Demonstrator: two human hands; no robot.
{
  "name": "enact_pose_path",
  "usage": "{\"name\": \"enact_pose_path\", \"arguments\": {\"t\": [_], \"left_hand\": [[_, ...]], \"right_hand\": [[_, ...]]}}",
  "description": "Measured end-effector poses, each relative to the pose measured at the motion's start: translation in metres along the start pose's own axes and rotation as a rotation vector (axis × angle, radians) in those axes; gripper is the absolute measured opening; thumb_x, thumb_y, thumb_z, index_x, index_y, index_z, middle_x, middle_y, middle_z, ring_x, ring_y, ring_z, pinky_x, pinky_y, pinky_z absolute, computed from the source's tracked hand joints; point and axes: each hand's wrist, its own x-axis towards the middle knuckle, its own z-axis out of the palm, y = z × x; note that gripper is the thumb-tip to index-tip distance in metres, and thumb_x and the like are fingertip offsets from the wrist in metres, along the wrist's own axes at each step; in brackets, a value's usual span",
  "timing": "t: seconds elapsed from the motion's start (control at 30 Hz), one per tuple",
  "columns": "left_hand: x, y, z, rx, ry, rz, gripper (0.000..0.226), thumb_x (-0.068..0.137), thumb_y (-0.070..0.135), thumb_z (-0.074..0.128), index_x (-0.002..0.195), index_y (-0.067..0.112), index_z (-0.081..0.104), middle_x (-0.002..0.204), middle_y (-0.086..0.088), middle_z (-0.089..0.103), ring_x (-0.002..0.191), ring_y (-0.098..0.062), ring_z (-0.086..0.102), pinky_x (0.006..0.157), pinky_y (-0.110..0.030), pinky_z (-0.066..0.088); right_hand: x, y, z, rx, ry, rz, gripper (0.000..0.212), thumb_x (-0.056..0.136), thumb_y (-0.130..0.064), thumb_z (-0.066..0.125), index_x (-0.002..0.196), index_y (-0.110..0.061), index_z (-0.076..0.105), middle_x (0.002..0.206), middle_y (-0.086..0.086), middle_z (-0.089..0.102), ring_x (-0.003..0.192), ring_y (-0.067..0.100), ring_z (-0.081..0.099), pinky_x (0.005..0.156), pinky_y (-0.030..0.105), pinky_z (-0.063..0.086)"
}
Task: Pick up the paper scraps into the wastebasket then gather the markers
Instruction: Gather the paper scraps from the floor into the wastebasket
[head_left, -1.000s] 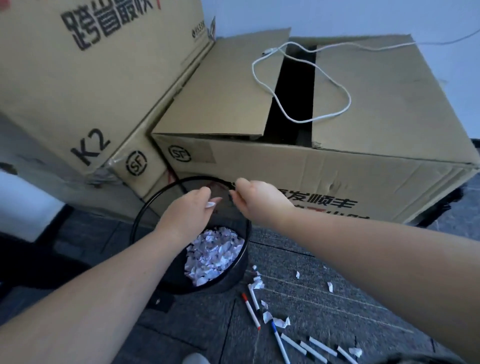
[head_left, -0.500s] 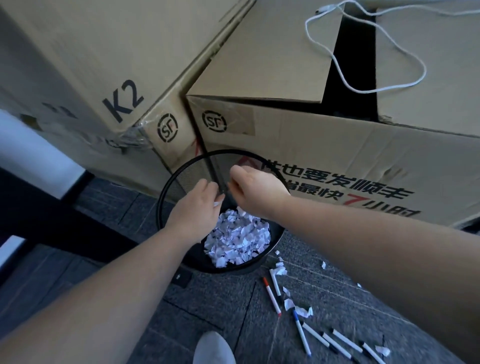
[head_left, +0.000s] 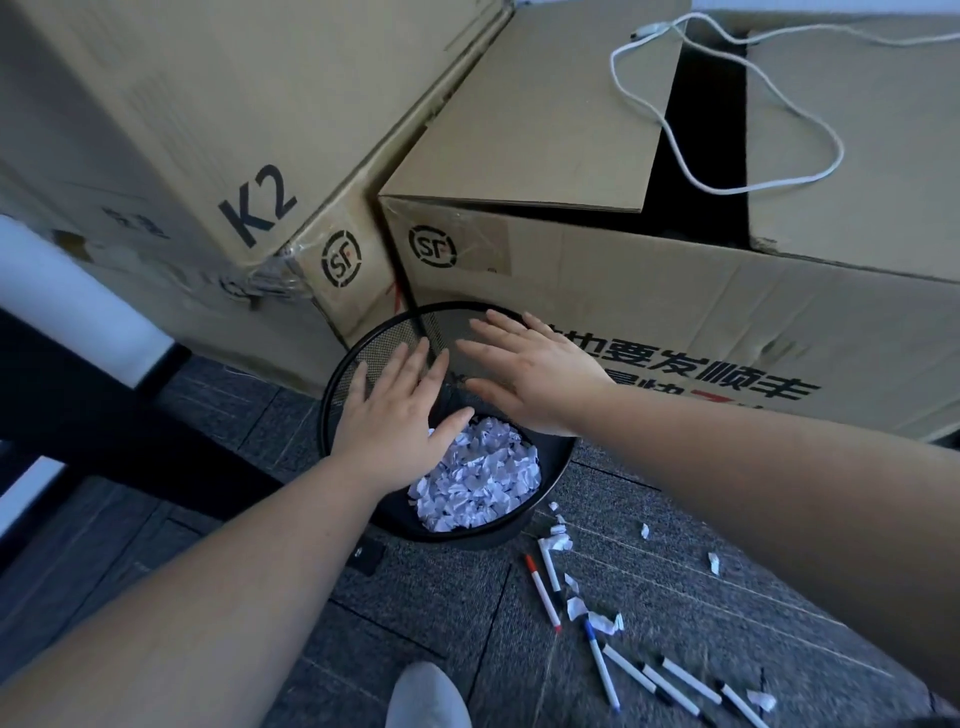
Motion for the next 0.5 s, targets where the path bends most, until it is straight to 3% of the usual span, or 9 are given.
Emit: {"name": "enact_pose_path", "arguments": {"t": [0.23,0.43,0.5], "left_hand": [[0.007,0.03,-0.025,0.023,0.079,0.12,0.076,0.084,0.065,0.01,0.147,0.024,-0.005,0.157,0.004,-0.009,0.143,-0.013,-0.011,0.118,-0.042,-0.001],[0.014,0.091,-0.027,-0.036,0.146,0.341,0.067,0.095,0.047,0.031,0.147,0.02,-0.001,0.158,0.0,-0.005,0.144,-0.015,-0.006,0.119,-0.037,0.003],[0.015,0.115,-0.021,-0.068,0.155,0.398,0.066,0.096,0.04,0.035,0.147,0.019,0.0,0.158,0.0,-0.004,0.144,-0.015,-0.005,0.119,-0.035,0.002]], "right_hand": [[-0.031,0.016,-0.02,0.01,0.032,-0.016,0.064,0.091,-0.059,0.027,0.147,-0.031,0.014,0.157,-0.005,0.012,0.144,0.012,0.002,0.115,0.03,-0.002],[-0.083,0.053,-0.022,0.015,0.045,0.074,0.07,0.088,-0.062,0.022,0.147,-0.024,0.017,0.156,-0.003,0.016,0.144,0.013,0.006,0.115,0.028,0.001],[-0.106,0.066,-0.013,0.027,0.05,0.103,0.071,0.089,-0.064,0.018,0.147,-0.023,0.018,0.156,-0.002,0.017,0.144,0.013,0.007,0.117,0.032,0.007]]}}
